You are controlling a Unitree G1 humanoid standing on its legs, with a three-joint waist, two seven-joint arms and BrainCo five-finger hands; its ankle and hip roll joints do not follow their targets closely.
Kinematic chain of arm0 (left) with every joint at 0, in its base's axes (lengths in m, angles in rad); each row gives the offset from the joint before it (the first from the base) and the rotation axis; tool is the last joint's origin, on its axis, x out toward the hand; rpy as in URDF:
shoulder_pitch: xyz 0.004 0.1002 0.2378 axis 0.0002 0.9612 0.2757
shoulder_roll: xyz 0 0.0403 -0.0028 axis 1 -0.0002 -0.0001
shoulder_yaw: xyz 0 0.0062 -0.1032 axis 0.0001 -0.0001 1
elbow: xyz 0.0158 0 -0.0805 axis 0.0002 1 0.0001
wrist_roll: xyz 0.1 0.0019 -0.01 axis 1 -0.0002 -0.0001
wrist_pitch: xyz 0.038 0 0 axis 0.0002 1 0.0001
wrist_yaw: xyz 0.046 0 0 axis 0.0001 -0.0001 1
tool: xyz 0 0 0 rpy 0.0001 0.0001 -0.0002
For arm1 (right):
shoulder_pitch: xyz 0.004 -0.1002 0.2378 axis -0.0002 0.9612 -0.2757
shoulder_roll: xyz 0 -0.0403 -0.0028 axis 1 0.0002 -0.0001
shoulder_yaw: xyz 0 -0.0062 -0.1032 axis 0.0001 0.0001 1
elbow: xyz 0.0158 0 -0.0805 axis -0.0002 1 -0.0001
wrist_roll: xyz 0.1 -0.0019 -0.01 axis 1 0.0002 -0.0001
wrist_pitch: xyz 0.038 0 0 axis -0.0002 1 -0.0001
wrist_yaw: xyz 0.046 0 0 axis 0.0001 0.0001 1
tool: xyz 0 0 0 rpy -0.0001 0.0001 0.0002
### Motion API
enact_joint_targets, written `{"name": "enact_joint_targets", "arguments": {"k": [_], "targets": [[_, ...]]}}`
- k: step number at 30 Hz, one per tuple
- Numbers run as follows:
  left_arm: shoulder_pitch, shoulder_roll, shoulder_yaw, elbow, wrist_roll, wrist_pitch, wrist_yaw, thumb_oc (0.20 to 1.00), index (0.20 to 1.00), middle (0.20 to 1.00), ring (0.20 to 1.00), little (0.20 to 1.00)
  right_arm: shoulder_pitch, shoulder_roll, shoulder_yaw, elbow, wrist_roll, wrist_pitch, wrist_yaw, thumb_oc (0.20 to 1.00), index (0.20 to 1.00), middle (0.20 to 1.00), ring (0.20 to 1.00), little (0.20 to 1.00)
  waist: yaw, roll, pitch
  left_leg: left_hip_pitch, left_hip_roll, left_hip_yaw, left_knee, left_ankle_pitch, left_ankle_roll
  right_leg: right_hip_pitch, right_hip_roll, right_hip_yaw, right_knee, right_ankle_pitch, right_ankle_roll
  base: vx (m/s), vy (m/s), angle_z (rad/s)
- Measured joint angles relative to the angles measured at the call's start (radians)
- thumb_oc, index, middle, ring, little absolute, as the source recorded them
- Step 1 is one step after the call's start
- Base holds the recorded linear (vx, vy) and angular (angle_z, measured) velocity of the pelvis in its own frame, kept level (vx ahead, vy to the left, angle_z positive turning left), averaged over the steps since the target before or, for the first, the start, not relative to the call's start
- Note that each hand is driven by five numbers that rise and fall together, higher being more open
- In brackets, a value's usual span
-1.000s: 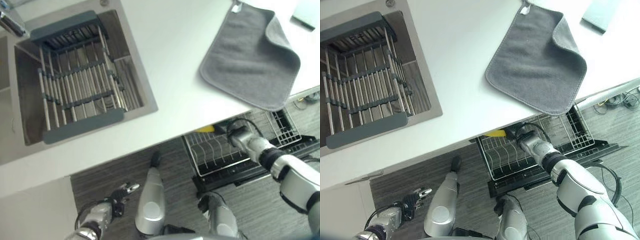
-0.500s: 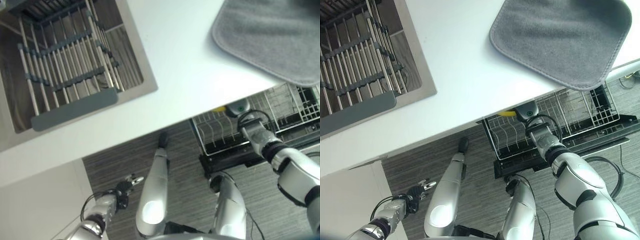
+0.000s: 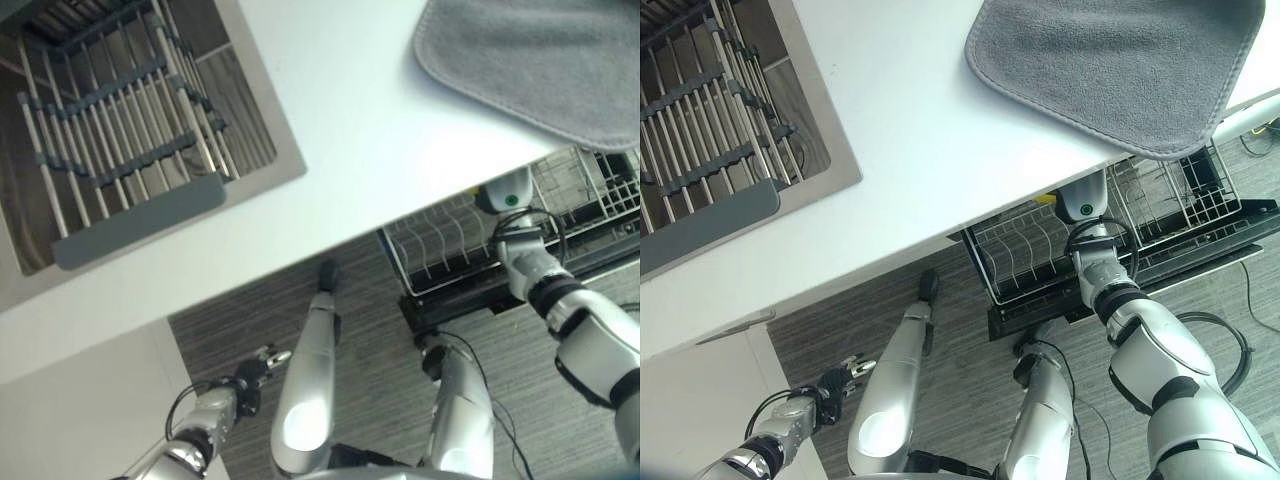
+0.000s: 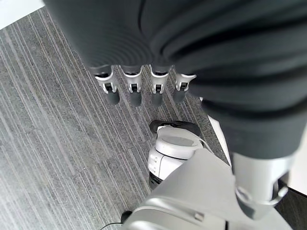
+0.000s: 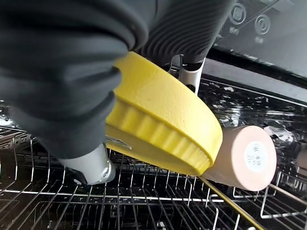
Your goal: Place the dishes in the dishwasher.
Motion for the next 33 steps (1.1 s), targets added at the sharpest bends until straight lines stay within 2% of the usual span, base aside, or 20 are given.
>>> {"name": "enact_joint_targets", "arguments": {"k": [3, 7, 8, 9, 10, 13, 18, 22, 26, 29, 30, 31, 32, 33], "targets": [[0.000, -0.001, 0.000, 0.000, 0.000, 0.000, 0.001, 1.000, 1.000, 1.000, 1.000, 1.000, -0.002, -0.016, -0.001, 0.002, 0.000, 0.021, 0.006, 0.200, 0.200, 0.200, 0.200, 0.200, 0.000, 0.000, 0.000, 0.000, 0.001, 0.000, 0.000, -0.001, -0.001, 0.000, 0.001, -0.001, 0.000, -0.001, -0.001, 0.00, 0.000, 0.00], [0.000, 0.000, 0.000, 0.001, -0.001, 0.001, 0.007, 1.000, 1.000, 1.000, 1.000, 1.000, -0.013, -0.022, 0.002, 0.002, -0.001, 0.010, 0.033, 0.200, 0.200, 0.200, 0.200, 0.200, -0.002, 0.000, 0.000, -0.001, 0.001, 0.002, -0.002, -0.005, 0.003, 0.000, 0.001, -0.001, -0.007, 0.001, 0.001, 0.00, 0.000, 0.00], [0.000, 0.000, 0.000, 0.001, -0.001, 0.001, 0.007, 1.000, 1.000, 1.000, 1.000, 1.000, -0.015, -0.022, 0.004, 0.002, -0.001, 0.009, 0.041, 0.253, 0.253, 0.253, 0.253, 0.253, -0.002, 0.000, 0.000, -0.002, 0.001, 0.002, -0.002, -0.005, 0.003, 0.000, 0.001, -0.001, -0.010, 0.003, 0.002, 0.00, 0.000, 0.00], [0.000, 0.000, 0.000, 0.001, -0.001, 0.001, 0.007, 1.000, 1.000, 1.000, 1.000, 1.000, -0.017, -0.022, 0.005, 0.002, 0.000, 0.008, 0.051, 0.442, 0.442, 0.442, 0.442, 0.442, -0.002, 0.000, 0.000, -0.002, 0.001, 0.002, -0.003, -0.007, 0.006, 0.000, 0.001, 0.000, -0.010, 0.004, 0.002, 0.00, 0.000, 0.00], [0.000, 0.000, 0.000, 0.001, -0.002, 0.001, 0.007, 1.000, 1.000, 1.000, 1.000, 1.000, -0.019, -0.022, 0.005, 0.002, 0.000, 0.007, 0.056, 1.000, 1.000, 1.000, 1.000, 1.000, -0.003, 0.000, 0.000, -0.002, 0.001, 0.002, -0.002, -0.007, 0.006, 0.000, 0.001, 0.000, -0.011, 0.005, 0.002, 0.00, 0.000, 0.00], [0.000, 0.000, 0.000, 0.000, -0.003, 0.001, 0.006, 1.000, 1.000, 1.000, 1.000, 1.000, -0.034, -0.018, 0.019, 0.013, 0.006, -0.031, 0.110, 1.000, 1.000, 1.000, 1.000, 1.000, -0.003, 0.001, -0.001, -0.002, 0.000, 0.002, -0.002, -0.007, 0.006, 0.000, 0.001, 0.000, -0.016, 0.005, 0.003, 0.00, 0.000, 0.00], [0.000, 0.000, 0.000, 0.000, -0.003, 0.001, 0.006, 1.000, 1.000, 1.000, 1.000, 1.000, -0.059, -0.005, 0.019, 0.040, 0.010, -0.059, 0.146, 1.000, 1.000, 1.000, 1.000, 1.000, -0.003, 0.003, -0.002, -0.002, 0.000, 0.002, -0.003, -0.007, 0.006, 0.001, 0.001, -0.001, -0.016, 0.006, 0.001, 0.00, 0.000, 0.00], [0.000, 0.000, 0.000, -0.001, -0.003, 0.001, 0.006, 1.000, 1.000, 1.000, 1.000, 1.000, -0.060, 0.009, 0.014, 0.041, 0.127, -0.102, 0.179, 1.000, 1.000, 1.000, 1.000, 1.000, -0.002, 0.008, -0.004, -0.002, 0.000, 0.002, -0.004, -0.007, 0.006, 0.002, 0.001, -0.002, -0.015, 0.007, 0.001, 0.00, 0.000, 0.00], [0.000, -0.001, 0.001, -0.007, -0.002, 0.005, 0.007, 1.000, 1.000, 1.000, 1.000, 1.000, -0.058, 0.043, -0.016, 0.060, 0.199, -0.181, 0.268, 1.000, 1.000, 1.000, 1.000, 1.000, -0.001, 0.021, -0.012, -0.002, -0.001, 0.002, -0.004, -0.007, 0.006, 0.003, 0.000, -0.002, -0.015, 0.007, 0.001, 0.00, 0.000, 0.00], [0.000, -0.002, 0.002, -0.036, -0.002, 0.011, 0.007, 1.000, 1.000, 1.000, 1.000, 1.000, -0.058, 0.075, -0.027, 0.058, 0.244, -0.209, 0.379, 1.000, 1.000, 1.000, 1.000, 1.000, 0.003, 0.030, -0.016, -0.002, -0.002, 0.002, -0.004, -0.005, 0.002, 0.003, 0.000, -0.002, -0.016, 0.007, 0.001, 0.00, 0.000, 0.00], [0.000, -0.003, 0.003, -0.045, -0.002, 0.013, 0.007, 1.000, 1.000, 1.000, 1.000, 1.000, -0.054, 0.084, -0.036, 0.058, 0.288, -0.209, 0.447, 1.000, 1.000, 1.000, 1.000, 1.000, 0.004, 0.033, -0.018, -0.001, -0.003, 0.003, -0.004, -0.004, 0.002, 0.004, -0.001, -0.002, -0.016, 0.007, 0.001, 0.00, 0.000, 0.00], [0.000, -0.002, 0.005, -0.062, -0.001, 0.024, 0.008, 1.000, 1.000, 1.000, 1.000, 1.000, -0.041, 0.104, -0.047, 0.069, 0.356, -0.202, 0.577, 1.000, 1.000, 1.000, 1.000, 1.000, 0.002, 0.034, -0.019, 0.004, -0.004, 0.005, -0.003, -0.004, 0.002, 0.007, -0.002, 0.001, -0.016, 0.007, 0.001, 0.00, 0.000, 0.00], [-0.001, 0.000, 0.007, -0.077, 0.000, 0.037, 0.008, 1.000, 1.000, 1.000, 1.000, 1.000, -0.032, 0.116, -0.056, 0.082, 0.358, -0.199, 0.639, 1.000, 1.000, 1.000, 1.000, 1.000, 0.004, 0.034, -0.019, 0.007, -0.004, 0.005, -0.003, -0.004, 0.002, 0.011, -0.002, 0.000, -0.016, 0.007, 0.001, 0.00, 0.000, 0.00], [-0.002, 0.000, 0.011, -0.079, 0.000, 0.043, 0.008, 1.000, 1.000, 1.000, 1.000, 1.000, -0.031, 0.117, -0.058, 0.079, 0.356, -0.197, 0.657, 1.000, 1.000, 1.000, 1.000, 1.000, 0.000, 0.035, -0.019, 0.009, -0.004, 0.004, -0.003, -0.004, 0.002, 0.014, -0.002, 0.000, -0.016, 0.007, 0.001, 0.00, 0.000, 0.00]]}}
